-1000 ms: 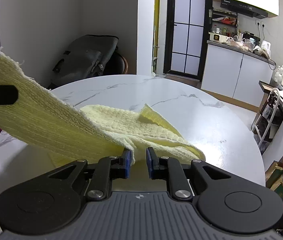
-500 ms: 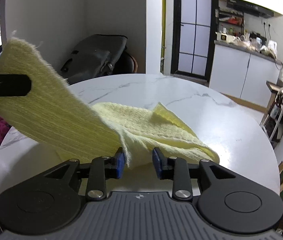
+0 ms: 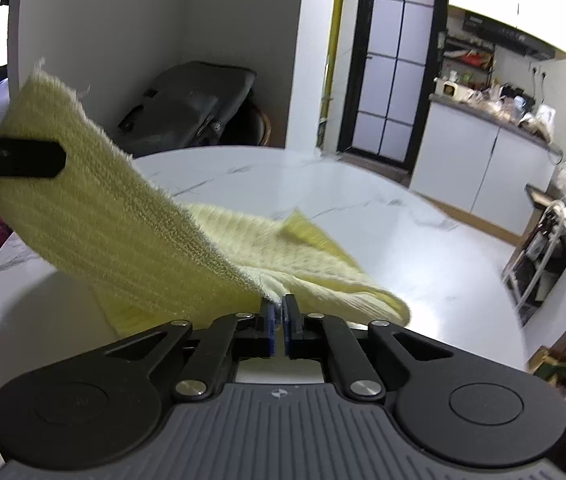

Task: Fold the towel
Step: 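Lift the towel off the table with both grippers, spreading the corners apart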

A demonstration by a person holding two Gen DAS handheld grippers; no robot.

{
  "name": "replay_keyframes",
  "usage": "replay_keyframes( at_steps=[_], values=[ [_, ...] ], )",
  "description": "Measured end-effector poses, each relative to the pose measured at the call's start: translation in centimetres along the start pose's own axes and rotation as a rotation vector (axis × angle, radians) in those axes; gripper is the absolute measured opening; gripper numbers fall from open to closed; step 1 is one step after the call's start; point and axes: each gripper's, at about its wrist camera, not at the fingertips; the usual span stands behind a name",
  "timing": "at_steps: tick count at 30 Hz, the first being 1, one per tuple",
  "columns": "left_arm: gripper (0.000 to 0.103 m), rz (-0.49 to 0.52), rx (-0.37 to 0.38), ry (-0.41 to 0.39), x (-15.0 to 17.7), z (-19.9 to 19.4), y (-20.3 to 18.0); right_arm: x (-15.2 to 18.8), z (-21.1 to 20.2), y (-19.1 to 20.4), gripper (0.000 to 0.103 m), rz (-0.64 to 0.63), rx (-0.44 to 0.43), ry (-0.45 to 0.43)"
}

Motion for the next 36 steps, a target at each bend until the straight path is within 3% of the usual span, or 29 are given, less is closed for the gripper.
replay_keyframes(
  at_steps=[11, 23, 28, 36],
  values=[
    [0.004, 0.033, 0.011, -0.052, -2.0, -0.6, 0.0, -3.8, -3.7, -1.4, 0.003, -0.089, 0.077, -0.081],
    [0.003, 0.03, 0.022, -0.196, -5.8, -3.4, -1.7, -9.0, -9.1, -3.3, 0.003, -0.2, 0.185, -0.204],
    [0.003, 0.04, 0.018, -0.2, -5.8, -3.4, -2.0, -8.7, -8.8, -3.0, 0.001, -0.202, 0.168, -0.188],
    [0.003, 0.041, 0.002, -0.162, -4.4, -2.9, -1.4, -4.5, -7.3, -1.0, 0.006, -0.116, 0.08, -0.092]
  ],
)
Point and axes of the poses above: each gripper's, at about its wrist camera, not at the fingertips, and z roughly the way its jaws point, y to its left, x to its underside, and after that the axes turned 15 degrees about -z, right-handed
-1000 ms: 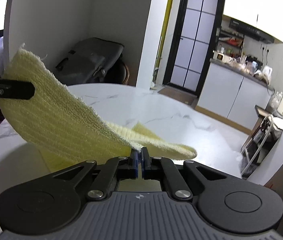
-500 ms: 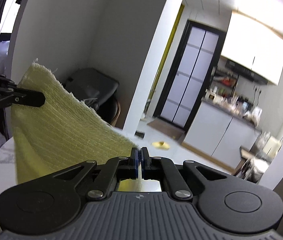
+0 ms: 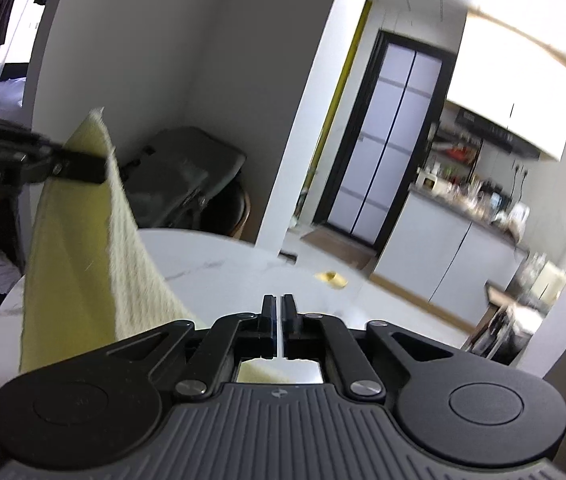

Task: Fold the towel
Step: 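Lift the towel off the table with both grippers, spreading the corners apart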

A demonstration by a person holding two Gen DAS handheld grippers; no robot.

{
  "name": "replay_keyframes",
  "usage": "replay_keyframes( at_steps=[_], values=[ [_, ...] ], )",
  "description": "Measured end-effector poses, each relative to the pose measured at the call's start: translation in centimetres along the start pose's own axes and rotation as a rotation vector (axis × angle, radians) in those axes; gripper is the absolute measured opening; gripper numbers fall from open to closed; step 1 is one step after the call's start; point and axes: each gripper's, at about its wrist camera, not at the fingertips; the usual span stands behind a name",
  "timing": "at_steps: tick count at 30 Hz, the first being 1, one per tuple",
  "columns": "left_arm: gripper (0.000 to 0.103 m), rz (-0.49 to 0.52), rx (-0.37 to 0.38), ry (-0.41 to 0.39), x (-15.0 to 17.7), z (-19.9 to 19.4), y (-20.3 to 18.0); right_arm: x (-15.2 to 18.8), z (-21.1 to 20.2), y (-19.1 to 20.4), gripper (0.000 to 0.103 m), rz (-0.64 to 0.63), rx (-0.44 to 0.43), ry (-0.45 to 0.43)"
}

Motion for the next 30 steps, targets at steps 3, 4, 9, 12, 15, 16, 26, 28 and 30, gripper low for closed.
replay_keyframes(
  at_steps=[3, 4, 9, 12, 15, 16, 26, 28, 30],
  values=[
    [0.003, 0.0, -0.005, 0.014, 0.3, 0.2, 0.3, 1.8, 0.5, 0.8, 0.025, 0.014, -0.042, 0.048],
    [0.003, 0.001, -0.007, 0.016, 0.4, 0.2, 0.3, 2.4, 0.8, 1.0, 0.038, 0.018, -0.054, 0.059],
    [0.003, -0.007, -0.033, 0.038, 1.2, 0.3, 1.0, 4.7, 2.5, 1.8, 0.045, 0.035, -0.109, 0.123],
    [0.003, -0.014, -0.052, 0.056, 1.6, 0.3, 1.6, 5.4, 3.5, 2.6, 0.045, 0.025, -0.141, 0.143],
    [0.003, -0.022, -0.066, 0.064, 1.8, 0.3, 2.2, 5.9, 4.5, 3.3, 0.045, 0.02, -0.167, 0.157],
    [0.003, -0.026, -0.07, 0.067, 1.8, 0.3, 2.4, 6.1, 4.8, 3.6, 0.045, 0.021, -0.174, 0.16],
    [0.003, -0.054, -0.112, 0.074, 1.8, 0.4, 4.0, 6.8, 7.6, 4.4, 0.038, 0.036, -0.16, 0.197],
    [0.003, -0.063, -0.113, 0.076, 1.8, 0.5, 4.3, 7.2, 8.0, 4.5, 0.014, 0.039, -0.152, 0.205],
    [0.003, -0.07, -0.114, 0.075, 1.8, 0.6, 4.6, 7.3, 8.2, 4.4, 0.005, 0.033, -0.151, 0.209]
  ],
)
Point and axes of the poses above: each gripper's, at about its wrist camera, not at the fingertips, and z roughly the way its jaws point, y to its left, x to its underside, and after that the axes turned 15 degrees about -z, right-handed
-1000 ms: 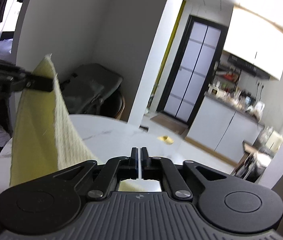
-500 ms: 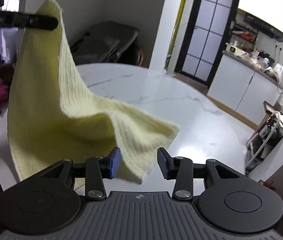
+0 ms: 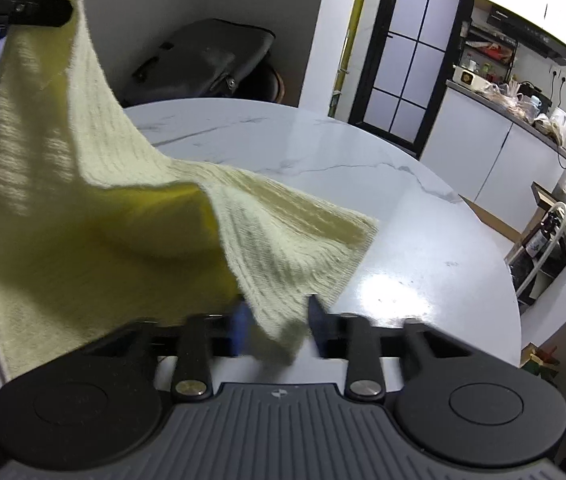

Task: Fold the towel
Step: 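Lift the towel off the table with both grippers, spreading the corners apart, then hold the towel hanging between both grippers, stretched along one edge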

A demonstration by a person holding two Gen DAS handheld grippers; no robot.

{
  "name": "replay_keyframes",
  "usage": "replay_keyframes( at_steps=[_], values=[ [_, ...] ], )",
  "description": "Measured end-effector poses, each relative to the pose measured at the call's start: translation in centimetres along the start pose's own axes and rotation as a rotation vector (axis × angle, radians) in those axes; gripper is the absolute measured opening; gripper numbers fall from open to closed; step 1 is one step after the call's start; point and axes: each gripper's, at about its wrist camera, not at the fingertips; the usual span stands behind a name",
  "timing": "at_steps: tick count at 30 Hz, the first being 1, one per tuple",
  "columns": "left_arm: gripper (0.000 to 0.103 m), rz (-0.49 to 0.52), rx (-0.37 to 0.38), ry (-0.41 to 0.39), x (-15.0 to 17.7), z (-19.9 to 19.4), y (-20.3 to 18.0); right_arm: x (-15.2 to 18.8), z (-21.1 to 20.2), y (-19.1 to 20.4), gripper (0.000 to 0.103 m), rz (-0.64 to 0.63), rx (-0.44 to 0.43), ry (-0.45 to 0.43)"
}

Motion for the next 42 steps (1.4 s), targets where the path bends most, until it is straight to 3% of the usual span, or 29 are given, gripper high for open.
replay_keyframes(
  at_steps=[13, 26, 42],
  values=[
    [0.003, -0.02, -0.003, -0.016, -0.1, -0.4, 0.2, -0.9, -2.7, -2.5, 0.002, -0.021, 0.107, -0.057],
    [0.003, -0.004, -0.001, -0.109, -2.2, -2.9, -0.4, -3.5, -7.6, -5.8, 0.002, -0.092, 0.29, -0.17],
    [0.003, 0.015, -0.03, -0.166, -3.6, -6.5, -1.6, -5.8, -9.9, -7.4, 0.002, -0.102, 0.32, -0.322]
  ],
)
Point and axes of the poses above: each gripper's, at about its wrist camera, not at the fingertips, and z roughly the way its jaws point, y to its left, x to its underside, and after that the axes turned 15 degrees about -z, right-handed
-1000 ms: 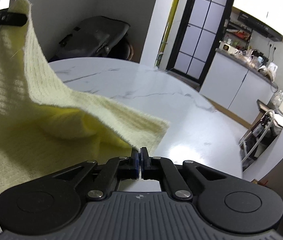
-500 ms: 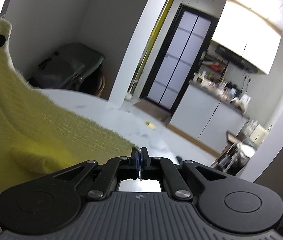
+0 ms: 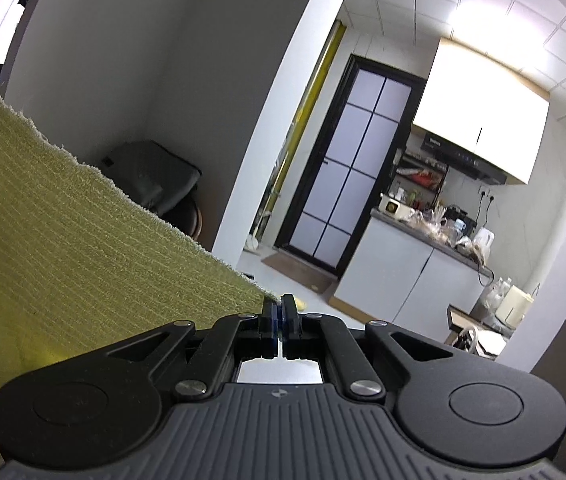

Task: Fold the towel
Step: 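Hold the towel hanging between both grippers, stretched along one edge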

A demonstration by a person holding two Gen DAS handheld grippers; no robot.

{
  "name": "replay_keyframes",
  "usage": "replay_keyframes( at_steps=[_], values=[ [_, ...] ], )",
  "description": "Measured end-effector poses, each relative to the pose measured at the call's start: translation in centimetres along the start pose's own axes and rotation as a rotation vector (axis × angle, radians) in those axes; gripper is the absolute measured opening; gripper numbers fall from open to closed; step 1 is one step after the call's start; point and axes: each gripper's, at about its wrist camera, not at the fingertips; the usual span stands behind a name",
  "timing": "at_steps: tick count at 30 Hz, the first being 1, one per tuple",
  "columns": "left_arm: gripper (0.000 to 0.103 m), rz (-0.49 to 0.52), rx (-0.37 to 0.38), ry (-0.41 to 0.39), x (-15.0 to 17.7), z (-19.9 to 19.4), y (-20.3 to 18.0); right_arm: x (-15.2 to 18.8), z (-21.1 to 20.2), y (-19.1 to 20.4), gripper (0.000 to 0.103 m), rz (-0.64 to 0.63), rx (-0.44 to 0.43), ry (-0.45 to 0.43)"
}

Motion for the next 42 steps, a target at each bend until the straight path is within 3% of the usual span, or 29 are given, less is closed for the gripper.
replay_keyframes(
  at_steps=[8, 19, 28, 42],
  values=[
    [0.003, 0.013, 0.018, -0.04, -1.9, -0.1, -0.9, -1.8, -1.8, -2.8, 0.002, -0.039, 0.073, -0.069],
    [0.003, 0.041, 0.1, -0.108, -4.6, -0.6, -1.8, -5.4, -4.4, -4.3, 0.002, -0.125, 0.207, -0.079],
    [0.003, 0.061, 0.142, -0.183, -6.7, -2.1, -2.8, -8.3, -8.2, -5.0, 0.002, -0.165, 0.295, -0.135],
    [0.003, 0.066, 0.152, -0.193, -5.3, -6.7, -2.9, -8.6, -14.5, -1.9, 0.002, -0.159, 0.3, -0.14]
  ],
)
Point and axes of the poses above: each gripper's, at about its wrist camera, not at the fingertips, and z roughly the way its jaws point, y to its left, x to its underside, and after that the axes turned 15 degrees about -z, right-handed
